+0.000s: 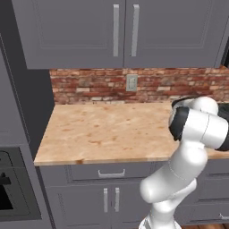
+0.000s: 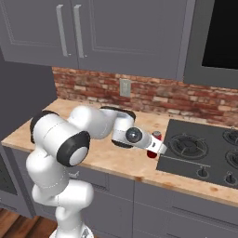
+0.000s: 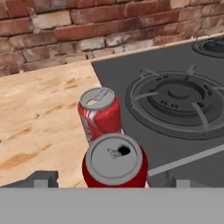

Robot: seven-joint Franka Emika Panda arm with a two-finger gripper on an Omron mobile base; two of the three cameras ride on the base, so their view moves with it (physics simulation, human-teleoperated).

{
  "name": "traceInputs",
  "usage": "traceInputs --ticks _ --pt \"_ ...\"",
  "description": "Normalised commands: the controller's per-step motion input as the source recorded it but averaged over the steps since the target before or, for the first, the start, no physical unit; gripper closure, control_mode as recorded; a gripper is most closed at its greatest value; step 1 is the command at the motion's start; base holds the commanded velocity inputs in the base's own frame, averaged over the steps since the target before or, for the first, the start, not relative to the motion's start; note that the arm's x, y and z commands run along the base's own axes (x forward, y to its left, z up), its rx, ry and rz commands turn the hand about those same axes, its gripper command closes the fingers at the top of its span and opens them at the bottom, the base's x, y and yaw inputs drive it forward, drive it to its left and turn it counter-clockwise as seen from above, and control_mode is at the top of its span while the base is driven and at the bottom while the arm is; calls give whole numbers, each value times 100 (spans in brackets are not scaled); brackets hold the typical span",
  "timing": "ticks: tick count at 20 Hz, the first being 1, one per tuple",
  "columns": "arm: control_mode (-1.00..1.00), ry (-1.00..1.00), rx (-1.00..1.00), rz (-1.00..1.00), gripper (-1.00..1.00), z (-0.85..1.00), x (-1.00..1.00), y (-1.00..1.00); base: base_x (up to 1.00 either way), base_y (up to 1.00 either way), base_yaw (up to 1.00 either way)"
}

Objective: Four empty soda cans are scattered around the kitchen. Gather all the cans and cluster them next to the stove for recycling.

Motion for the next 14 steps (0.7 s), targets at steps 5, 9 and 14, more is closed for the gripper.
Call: traceInputs --ticks 5,9,14 --pt "-100 0 -2 -1 -100 84 -7 9 0 0 0" --pt "-100 0 -3 -2 -100 100 -24 18 0 0 0" --pt "-100 0 -2 0 -100 100 -38 10 0 0 0"
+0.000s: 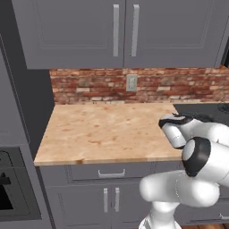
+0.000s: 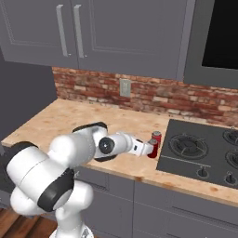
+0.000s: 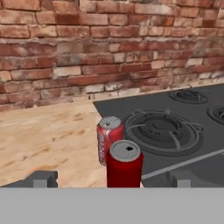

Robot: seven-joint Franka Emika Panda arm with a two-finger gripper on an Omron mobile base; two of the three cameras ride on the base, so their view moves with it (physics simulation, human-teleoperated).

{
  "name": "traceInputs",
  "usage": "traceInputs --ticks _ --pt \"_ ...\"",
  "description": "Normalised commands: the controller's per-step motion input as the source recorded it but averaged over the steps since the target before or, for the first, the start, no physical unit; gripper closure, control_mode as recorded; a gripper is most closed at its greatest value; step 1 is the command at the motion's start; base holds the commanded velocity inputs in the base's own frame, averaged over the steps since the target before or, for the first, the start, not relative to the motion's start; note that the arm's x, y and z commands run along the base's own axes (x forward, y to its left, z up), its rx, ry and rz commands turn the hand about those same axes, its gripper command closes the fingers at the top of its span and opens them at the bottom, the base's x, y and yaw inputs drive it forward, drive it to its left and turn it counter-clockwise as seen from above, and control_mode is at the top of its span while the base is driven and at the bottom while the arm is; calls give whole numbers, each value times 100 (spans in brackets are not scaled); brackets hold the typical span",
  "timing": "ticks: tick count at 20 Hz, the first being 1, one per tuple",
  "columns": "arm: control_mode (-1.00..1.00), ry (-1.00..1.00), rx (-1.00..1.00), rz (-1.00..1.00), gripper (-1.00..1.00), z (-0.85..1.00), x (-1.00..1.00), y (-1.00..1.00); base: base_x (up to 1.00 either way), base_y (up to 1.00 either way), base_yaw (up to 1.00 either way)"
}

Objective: Four empty soda cans are scattered around the kitchen. Gather all the cans and cluster them next to the stove for recycling.

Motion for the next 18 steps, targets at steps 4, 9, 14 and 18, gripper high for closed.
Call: traceInputs --ticks 4,9,14,18 --pt "-100 0 0 0 -100 100 -50 8 0 0 0" --pt "-100 0 0 0 -100 100 -55 9 0 0 0" --pt "-100 0 0 0 -100 100 -52 12 0 0 0" --pt "-100 4 0 0 -100 100 -53 24 0 0 0"
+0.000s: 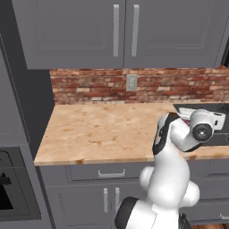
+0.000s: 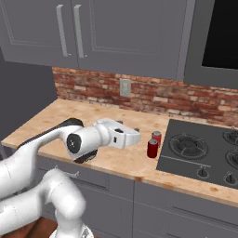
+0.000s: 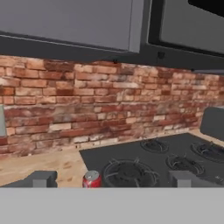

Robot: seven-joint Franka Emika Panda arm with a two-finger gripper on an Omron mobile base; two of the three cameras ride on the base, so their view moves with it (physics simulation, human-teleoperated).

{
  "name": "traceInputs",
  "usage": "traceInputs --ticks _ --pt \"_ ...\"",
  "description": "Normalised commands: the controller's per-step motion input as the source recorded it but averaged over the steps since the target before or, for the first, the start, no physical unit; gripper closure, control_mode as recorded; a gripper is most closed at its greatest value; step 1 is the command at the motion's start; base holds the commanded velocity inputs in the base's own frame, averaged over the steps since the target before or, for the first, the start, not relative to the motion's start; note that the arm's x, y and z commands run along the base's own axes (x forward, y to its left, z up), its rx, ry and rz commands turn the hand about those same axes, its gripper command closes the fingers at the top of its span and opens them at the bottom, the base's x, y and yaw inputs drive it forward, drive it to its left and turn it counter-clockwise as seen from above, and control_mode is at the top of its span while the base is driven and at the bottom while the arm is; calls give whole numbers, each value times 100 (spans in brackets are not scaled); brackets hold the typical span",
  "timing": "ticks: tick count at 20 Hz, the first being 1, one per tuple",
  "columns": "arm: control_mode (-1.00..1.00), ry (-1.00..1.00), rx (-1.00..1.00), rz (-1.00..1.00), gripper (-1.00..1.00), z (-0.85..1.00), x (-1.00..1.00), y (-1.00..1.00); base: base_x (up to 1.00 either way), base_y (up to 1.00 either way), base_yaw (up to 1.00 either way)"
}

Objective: Four empty soda cans are scattered around the kitchen. Gather all the cans and cluster them next to the stove for recycling.

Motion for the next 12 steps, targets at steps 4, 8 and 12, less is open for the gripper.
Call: traceInputs --ticks 4,8,12 --pt "-100 18 1 0 -100 100 -56 28 0 0 0" --pt "-100 30 7 6 -100 89 -59 11 0 0 0" --pt "-100 24 10 13 -100 16 -68 0 0 0 0"
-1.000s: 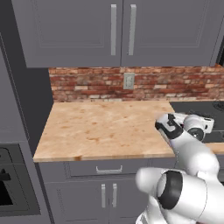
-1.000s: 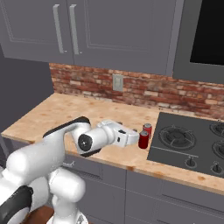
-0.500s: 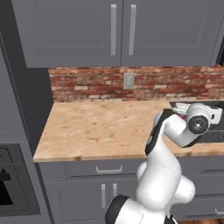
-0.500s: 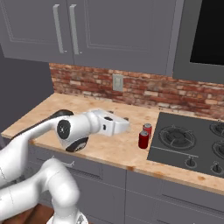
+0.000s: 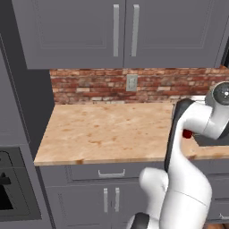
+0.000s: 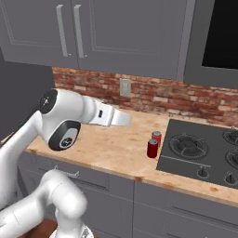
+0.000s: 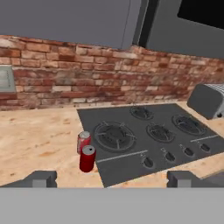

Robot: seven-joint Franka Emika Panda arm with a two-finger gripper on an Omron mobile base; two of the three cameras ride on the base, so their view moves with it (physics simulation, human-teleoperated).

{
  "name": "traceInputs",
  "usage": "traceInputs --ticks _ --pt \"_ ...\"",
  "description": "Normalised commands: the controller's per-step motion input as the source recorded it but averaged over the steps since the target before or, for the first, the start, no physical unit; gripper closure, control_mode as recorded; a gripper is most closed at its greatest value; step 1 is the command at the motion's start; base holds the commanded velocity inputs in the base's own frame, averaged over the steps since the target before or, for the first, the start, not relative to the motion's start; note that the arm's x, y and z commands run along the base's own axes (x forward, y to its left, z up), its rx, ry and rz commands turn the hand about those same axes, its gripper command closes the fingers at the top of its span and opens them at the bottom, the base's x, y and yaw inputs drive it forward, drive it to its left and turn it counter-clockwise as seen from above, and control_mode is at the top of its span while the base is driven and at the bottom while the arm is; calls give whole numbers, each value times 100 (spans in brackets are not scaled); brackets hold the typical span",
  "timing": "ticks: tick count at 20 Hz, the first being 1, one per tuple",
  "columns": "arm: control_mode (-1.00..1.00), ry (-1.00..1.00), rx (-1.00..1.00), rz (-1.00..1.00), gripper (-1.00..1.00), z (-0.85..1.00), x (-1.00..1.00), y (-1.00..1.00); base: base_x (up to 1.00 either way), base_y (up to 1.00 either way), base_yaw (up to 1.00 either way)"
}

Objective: Four empty soda cans are scattered around the kitchen. Gather all the cans and cluster them next to the stove for recycling.

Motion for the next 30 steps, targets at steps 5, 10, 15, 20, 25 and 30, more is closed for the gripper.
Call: traceInputs --ticks 5,10,15,20,25,30 --pt "-100 5 5 15 -100 -53 -71 38 0 0 0" --pt "-100 0 0 15 -100 -36 -23 91 0 0 0" --pt "-100 14 0 12 -100 10 -8 60 0 0 0" --pt "-100 10 0 9 -100 1 -8 24 0 0 0" --pt "100 0 0 5 -100 0 0 13 -4 2 0" --pt "100 0 0 0 -100 0 0 0 -92 -1 6"
